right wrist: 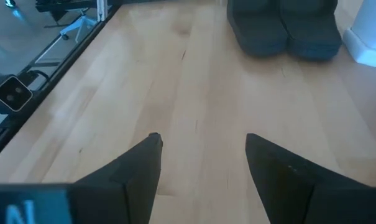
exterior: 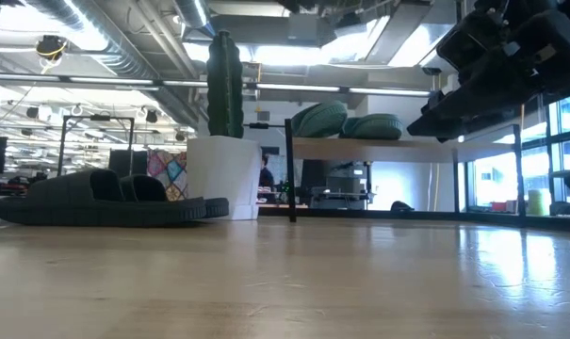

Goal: Pick and place slides into the shelf
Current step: Put the green slipper on the shelf

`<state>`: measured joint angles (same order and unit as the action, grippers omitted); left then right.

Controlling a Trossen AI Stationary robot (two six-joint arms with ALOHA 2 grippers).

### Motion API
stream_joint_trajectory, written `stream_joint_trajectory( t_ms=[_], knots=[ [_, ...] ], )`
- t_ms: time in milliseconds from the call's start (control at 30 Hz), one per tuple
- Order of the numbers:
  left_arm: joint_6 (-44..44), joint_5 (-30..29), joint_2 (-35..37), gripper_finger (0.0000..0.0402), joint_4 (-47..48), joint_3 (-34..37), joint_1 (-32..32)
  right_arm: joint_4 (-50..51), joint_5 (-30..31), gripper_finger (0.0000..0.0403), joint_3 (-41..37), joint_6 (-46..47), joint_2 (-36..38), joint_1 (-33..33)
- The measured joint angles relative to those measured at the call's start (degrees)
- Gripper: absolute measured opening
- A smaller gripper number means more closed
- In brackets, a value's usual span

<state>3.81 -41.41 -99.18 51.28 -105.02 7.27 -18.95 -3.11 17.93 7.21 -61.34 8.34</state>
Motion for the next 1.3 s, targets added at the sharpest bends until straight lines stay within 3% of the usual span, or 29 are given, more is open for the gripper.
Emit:
stream_joint_trajectory(
  t_ms=[233, 433, 633, 933, 1300],
  knots=[
    [3.0, 10.9, 21.5, 0.0235, -25.7, 32.7, 4.1, -6.7, 0.0, 0.0232, 0.0, -4.7, 0.0, 0.0],
    [2.9, 14.2, 36.6, 0.0235, -51.9, 61.6, 8.1, -11.5, 0.6, 0.0232, 0.1, -7.8, 0.0, 0.0],
    [2.1, 16.1, 44.8, 0.0235, -74.5, 81.0, 12.0, -4.5, 11.3, 0.0232, 6.4, -14.4, 0.0, 0.0],
    [2.0, 15.6, 47.5, 0.0235, -92.7, 95.7, 12.0, 22.4, 24.5, 0.0232, 25.5, -24.0, -1.0, 0.0],
    [-1.1, 15.4, 47.5, 0.0235, -93.5, 97.4, 11.8, 47.5, 40.1, 0.0232, 47.4, -38.7, -17.1, -0.2]
  ],
)
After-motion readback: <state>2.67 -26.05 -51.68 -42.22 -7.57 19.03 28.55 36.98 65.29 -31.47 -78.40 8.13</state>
